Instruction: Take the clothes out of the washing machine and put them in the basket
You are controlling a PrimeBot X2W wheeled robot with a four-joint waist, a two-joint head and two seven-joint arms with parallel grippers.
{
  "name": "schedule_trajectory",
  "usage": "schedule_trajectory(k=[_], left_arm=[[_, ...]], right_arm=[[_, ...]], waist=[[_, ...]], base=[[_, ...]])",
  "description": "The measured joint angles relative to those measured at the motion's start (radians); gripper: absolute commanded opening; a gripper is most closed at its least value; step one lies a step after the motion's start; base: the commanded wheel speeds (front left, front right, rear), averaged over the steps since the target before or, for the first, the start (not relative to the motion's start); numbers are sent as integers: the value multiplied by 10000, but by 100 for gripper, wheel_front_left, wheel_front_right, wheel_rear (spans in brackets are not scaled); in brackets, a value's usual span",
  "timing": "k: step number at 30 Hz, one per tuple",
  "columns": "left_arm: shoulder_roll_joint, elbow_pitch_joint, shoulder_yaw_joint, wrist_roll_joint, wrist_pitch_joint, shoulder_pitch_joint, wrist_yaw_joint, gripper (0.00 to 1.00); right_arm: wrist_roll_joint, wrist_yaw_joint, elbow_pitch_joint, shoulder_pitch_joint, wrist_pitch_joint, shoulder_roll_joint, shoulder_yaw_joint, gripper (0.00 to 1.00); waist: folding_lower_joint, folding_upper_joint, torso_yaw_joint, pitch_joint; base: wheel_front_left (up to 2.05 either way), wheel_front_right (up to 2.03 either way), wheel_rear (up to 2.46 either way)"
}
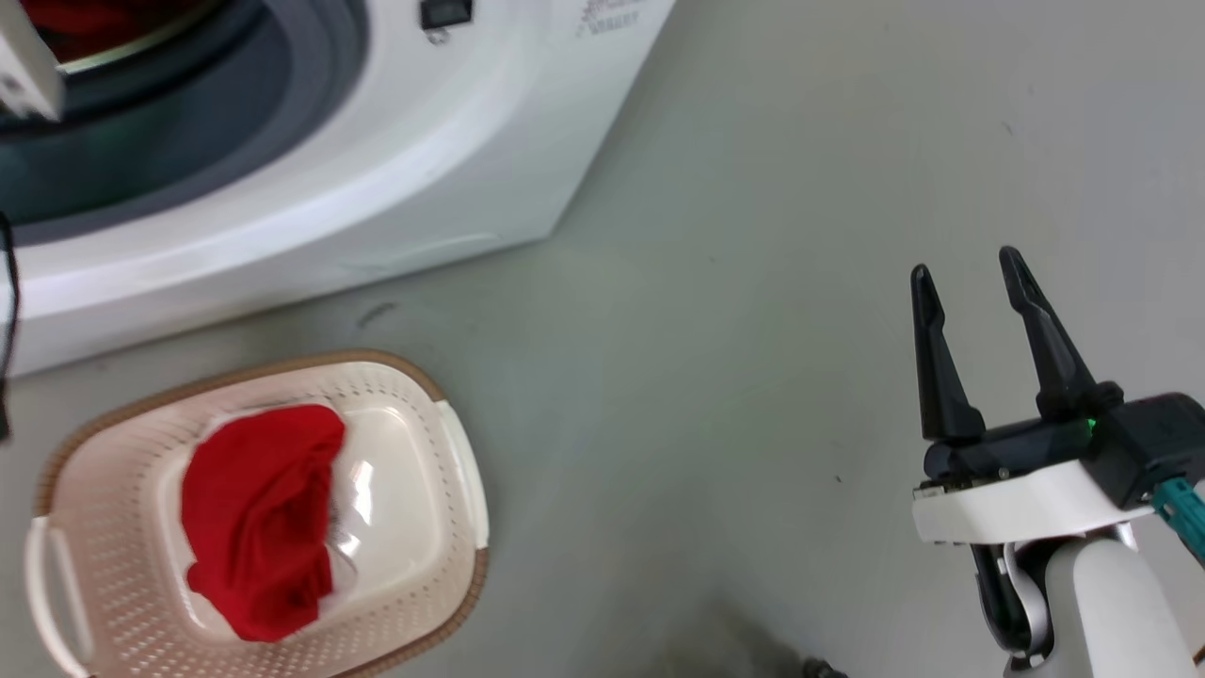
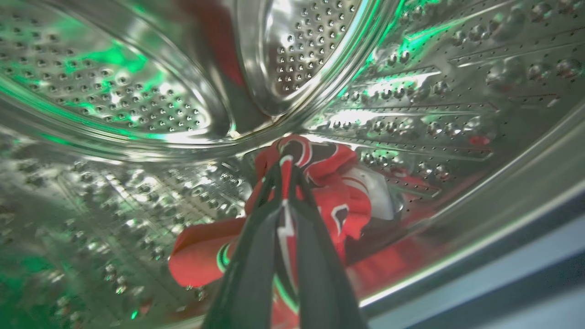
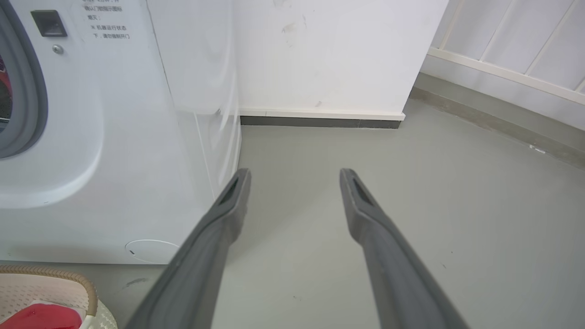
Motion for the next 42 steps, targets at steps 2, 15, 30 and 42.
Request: schedule_trajectory(k=[2, 15, 30, 42], left_arm=[[-119, 23, -94, -21, -587, 514, 0, 0], [-1156, -1628, 424, 203, -1958, 3487, 832, 0], [-1893, -6832, 2479, 1893, -1973, 6835, 1373, 0], [-2382, -9166, 2382, 2318, -1985, 8914, 1014, 0]], right_arm=[[-119, 0, 38, 111, 0, 0, -36, 100], [-696, -2, 251, 809, 0, 0, -88, 100], [-966, -2, 405, 1346, 0, 0, -410, 100], [-1189, -2, 451, 1447, 0, -2, -763, 100]], waist=[[0, -1, 158, -333], [-2, 0, 1056, -2265], [-2, 0, 2031, -3638], [-1, 0, 2847, -4012]], base=[[0, 0, 0], [0, 0, 0], [0, 0, 0], [0, 0, 0]])
